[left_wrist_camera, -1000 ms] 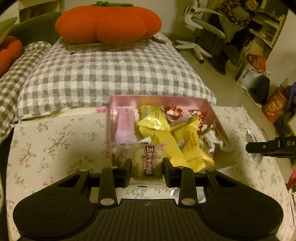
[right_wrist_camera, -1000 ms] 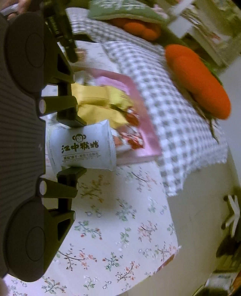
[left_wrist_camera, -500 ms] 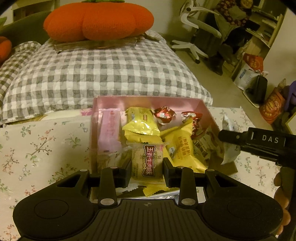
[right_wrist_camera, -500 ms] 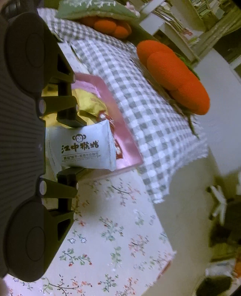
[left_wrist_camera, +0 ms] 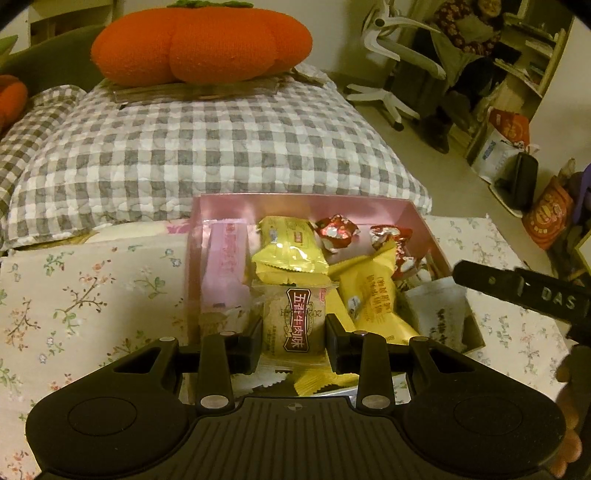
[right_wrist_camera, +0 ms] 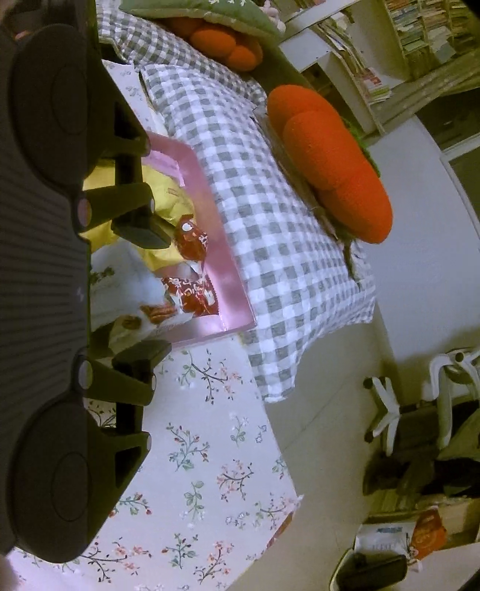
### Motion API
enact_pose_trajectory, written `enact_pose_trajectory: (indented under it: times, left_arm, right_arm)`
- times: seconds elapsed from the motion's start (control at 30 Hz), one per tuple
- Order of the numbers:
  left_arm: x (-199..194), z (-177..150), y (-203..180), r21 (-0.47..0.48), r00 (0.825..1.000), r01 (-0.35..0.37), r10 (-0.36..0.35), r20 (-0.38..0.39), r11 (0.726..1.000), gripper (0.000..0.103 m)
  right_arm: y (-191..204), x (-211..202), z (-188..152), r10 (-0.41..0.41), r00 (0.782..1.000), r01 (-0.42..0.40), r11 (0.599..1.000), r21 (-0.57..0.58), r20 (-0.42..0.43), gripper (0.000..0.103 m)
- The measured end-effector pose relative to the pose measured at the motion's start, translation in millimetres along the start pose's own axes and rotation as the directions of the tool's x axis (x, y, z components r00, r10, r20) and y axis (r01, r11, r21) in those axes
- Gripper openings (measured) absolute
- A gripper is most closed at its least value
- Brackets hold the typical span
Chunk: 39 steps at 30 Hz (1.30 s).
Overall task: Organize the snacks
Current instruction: 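Lower both snacks into the silver box and open both tools, then move left tool to clear-wrapped bar while right tool moves to gold-wrapped bar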
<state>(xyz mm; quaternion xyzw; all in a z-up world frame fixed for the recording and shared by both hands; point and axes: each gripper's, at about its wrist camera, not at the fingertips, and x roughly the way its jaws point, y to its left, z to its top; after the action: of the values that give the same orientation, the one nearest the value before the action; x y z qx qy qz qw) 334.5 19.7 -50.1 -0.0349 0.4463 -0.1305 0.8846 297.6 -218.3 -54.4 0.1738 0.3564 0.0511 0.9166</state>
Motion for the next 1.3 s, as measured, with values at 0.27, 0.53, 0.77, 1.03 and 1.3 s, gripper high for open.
enact_pose_trajectory:
  times: [0.27, 0.53, 0.77, 1.03, 1.3]
  left_arm:
    - [-3.6, 5.0, 11.0, -0.059, 1.000, 0.001, 0.000, 0.016, 0.998, 0.046]
    - [-21.2, 6.0, 23.4, -0.096, 0.999, -0.025, 0.028, 0.028, 0.995, 0.046]
    - [-42.8, -7.3, 19.6, -0.062, 0.999, -0.042, 0.042, 0.002, 0.997, 0.046]
    - [-55.3, -41.3, 0.2, 0.001, 0.995, -0.021, 0.020, -0.096, 1.000, 0.047]
    - [-52.9, -72.9, -26.4, 0.117, 0.979, -0.002, 0.026, -0.204, 0.993, 0.052]
  right_arm:
    - [7.5, -8.0, 3.6, 0.048, 0.998, -0.049, 0.999, -0.012, -0.033, 0.051]
    - [15.8, -15.9, 4.4, 0.076, 0.994, -0.078, 0.997, -0.027, -0.073, 0.052]
    - [34.7, -19.3, -3.1, 0.075, 0.978, -0.100, 0.988, -0.122, -0.193, 0.054]
    - [45.6, -12.7, -22.1, -0.004, 0.919, -0.087, 0.973, -0.213, -0.394, 0.063]
    - [30.4, -9.2, -46.1, -0.091, 0.832, -0.013, 0.983, -0.183, -0.547, 0.066]
